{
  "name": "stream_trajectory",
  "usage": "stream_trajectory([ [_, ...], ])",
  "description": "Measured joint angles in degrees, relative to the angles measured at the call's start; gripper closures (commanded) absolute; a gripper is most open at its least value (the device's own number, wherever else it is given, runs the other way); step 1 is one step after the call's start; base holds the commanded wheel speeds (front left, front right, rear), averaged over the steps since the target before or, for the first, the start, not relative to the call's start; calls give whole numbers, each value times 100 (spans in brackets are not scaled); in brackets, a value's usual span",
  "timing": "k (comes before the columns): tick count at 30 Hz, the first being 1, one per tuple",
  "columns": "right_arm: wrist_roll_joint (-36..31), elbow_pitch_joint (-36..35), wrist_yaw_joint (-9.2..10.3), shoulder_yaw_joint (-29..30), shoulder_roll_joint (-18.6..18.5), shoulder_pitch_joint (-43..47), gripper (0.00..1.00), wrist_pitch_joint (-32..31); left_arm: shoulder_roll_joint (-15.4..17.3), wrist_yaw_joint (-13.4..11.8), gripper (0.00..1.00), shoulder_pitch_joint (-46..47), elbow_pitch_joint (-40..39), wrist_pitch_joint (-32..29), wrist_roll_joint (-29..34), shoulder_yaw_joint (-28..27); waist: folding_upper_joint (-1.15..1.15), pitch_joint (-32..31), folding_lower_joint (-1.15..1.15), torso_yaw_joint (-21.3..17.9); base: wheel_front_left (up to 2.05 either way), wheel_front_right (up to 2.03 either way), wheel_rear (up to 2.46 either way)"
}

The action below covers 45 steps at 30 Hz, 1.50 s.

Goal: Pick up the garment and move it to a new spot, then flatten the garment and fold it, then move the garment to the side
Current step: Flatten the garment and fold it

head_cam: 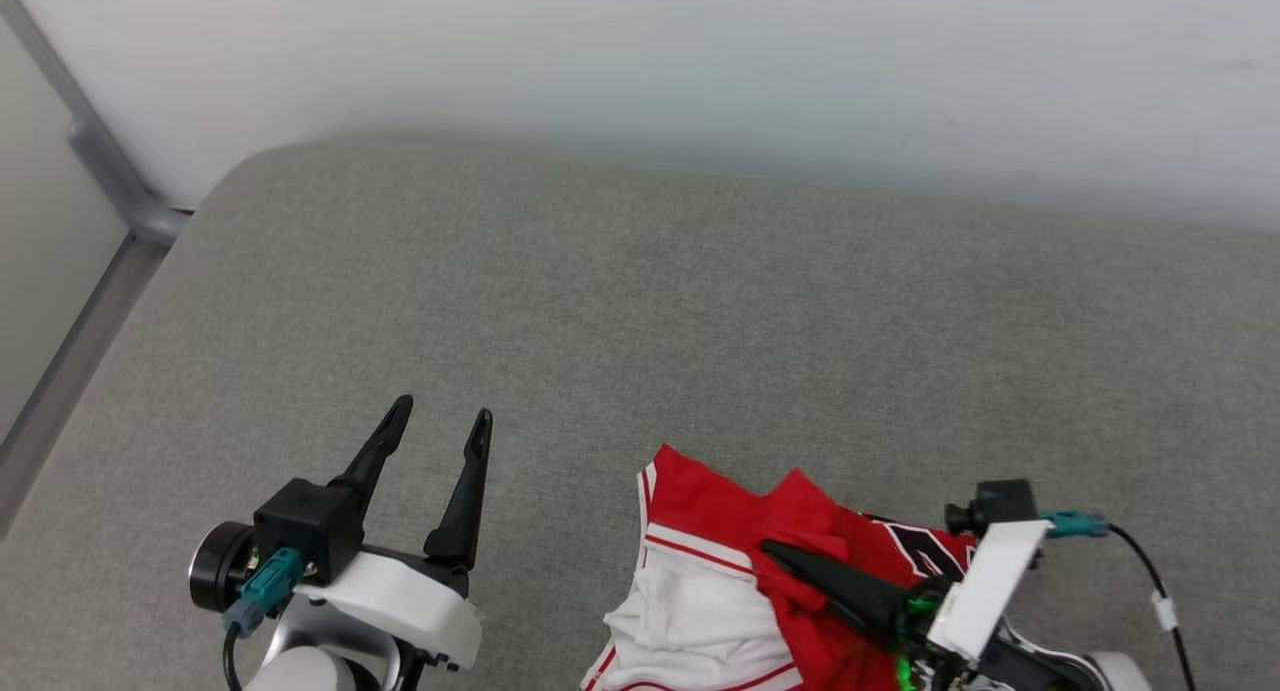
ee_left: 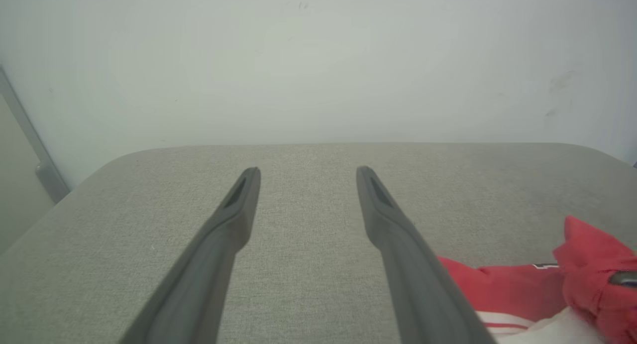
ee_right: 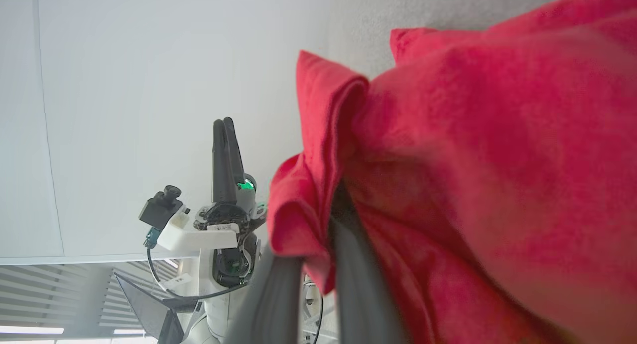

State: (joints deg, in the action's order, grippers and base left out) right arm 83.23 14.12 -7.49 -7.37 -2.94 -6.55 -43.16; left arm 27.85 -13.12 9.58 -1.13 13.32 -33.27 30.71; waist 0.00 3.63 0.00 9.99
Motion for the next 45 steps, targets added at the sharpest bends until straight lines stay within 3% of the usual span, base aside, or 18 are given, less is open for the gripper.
stream_trajectory([
  [8, -67, 561, 0, -884, 2, -430, 99, 825, -102, 102, 0, 170, 120, 70, 3, -31, 0, 313, 0, 170, 0, 0, 0],
  [9, -99, 632, 0, -944, 3, -472, 65, 914, -112, 103, 0, 178, 142, 81, 14, -37, 0, 344, 0, 178, 0, 0, 0],
  [10, -110, 678, 0, -1002, 5, -497, 0, 993, -121, 112, 0, 189, 159, 85, 19, -42, 0, 367, 0, 182, 0, 0, 0],
  [19, -370, 468, 0, -1324, -65, -652, 0, 1433, -176, 163, 0, 218, 304, 124, 33, -76, 0, 304, 0, 115, 0, 0, 0],
  [28, -2251, -129, 0, -1147, -702, -541, 0, 2848, -178, 102, 0, 114, 328, 143, 34, -108, 0, 64, 0, -41, 0, 0, 0],
  [31, -2842, -222, -1, -779, -849, -353, 0, 3118, -175, 80, 0, 29, 327, 147, -1, -144, 0, -5, 0, -120, 0, 0, 0],
  [36, -4410, -382, -1, 316, -993, 59, 0, 3448, -138, -10, 0, -71, 312, 148, -19, -222, 0, -123, 0, -260, 0, 0, 0],
  [41, -6049, -1187, -1, 1434, -666, 476, 0, 3633, -120, -102, 0, -209, 311, 151, -26, -314, 0, -237, 0, -394, 0, 0, 0],
  [45, -6881, -1971, -1, 1782, -298, 818, 0, 3719, -105, -146, 0, -281, 337, 156, 1, -328, 0, -331, 0, -482, 0, 0, 0],
])
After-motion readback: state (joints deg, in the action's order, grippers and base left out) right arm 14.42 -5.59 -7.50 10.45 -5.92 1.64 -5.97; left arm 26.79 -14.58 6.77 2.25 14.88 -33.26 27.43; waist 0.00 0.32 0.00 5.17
